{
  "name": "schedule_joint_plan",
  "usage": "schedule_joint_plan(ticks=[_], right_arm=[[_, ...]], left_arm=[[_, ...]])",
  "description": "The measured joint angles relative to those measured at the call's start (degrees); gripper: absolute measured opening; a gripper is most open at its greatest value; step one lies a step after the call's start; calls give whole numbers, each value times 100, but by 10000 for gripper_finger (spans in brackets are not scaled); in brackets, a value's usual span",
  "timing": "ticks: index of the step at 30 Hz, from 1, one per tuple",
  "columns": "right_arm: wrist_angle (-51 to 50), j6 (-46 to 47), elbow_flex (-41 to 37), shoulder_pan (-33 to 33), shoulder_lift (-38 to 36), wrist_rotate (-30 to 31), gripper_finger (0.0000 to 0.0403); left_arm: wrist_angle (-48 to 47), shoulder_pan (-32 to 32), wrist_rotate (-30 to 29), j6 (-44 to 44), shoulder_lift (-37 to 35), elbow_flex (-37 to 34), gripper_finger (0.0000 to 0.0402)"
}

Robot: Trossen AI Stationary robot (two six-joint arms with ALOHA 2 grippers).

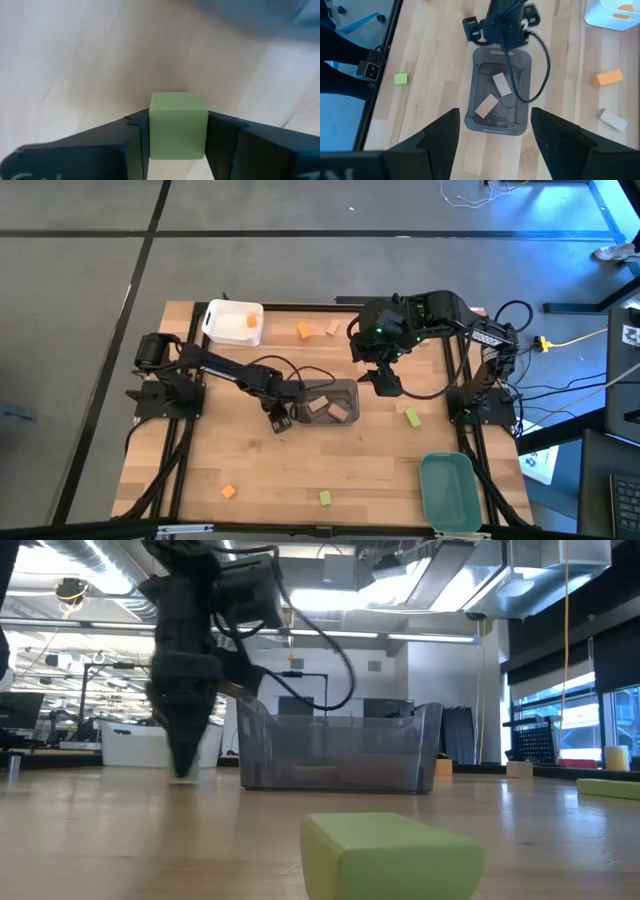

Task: Sort & place blocks by color
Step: Put the light green block into the green bin

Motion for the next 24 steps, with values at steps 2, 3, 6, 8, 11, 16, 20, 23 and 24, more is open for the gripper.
schedule_joint_plan(ticks=[2, 3, 6, 8, 11, 16, 20, 23, 24], right_arm=[[0, 19, 1, 0, 0, 0, 244], [0, 13, 0, -1, 0, 0, 244], [8, -309, -49, -7, 0, -1, 244], [14, -532, -109, -7, 2, 0, 244], [95, -630, -253, -7, 2, 0, 244], [438, -607, -570, -7, 2, -2, 244], [1022, -567, -875, -7, 4, 0, 244], [1655, -580, -1196, -6, -2, -32, 244], [1824, -619, -1302, 14, -1, -40, 244]], left_arm=[[-200, 3, -2, -21, -236, 3, 109], [-268, 3, -5, -29, -367, 11, 109], [-586, 1, -16, -33, -860, 8, 109], [-595, 3, -18, 7, -1243, 8, 109], [-577, 92, 105, 120, -1818, 14, 109], [-306, 244, 406, 422, -2622, 17, 109], [382, 277, 485, 668, -3040, 20, 109], [1048, 286, 809, 751, -3085, 47, 109], [1123, 307, 977, 776, -3079, 31, 109]])
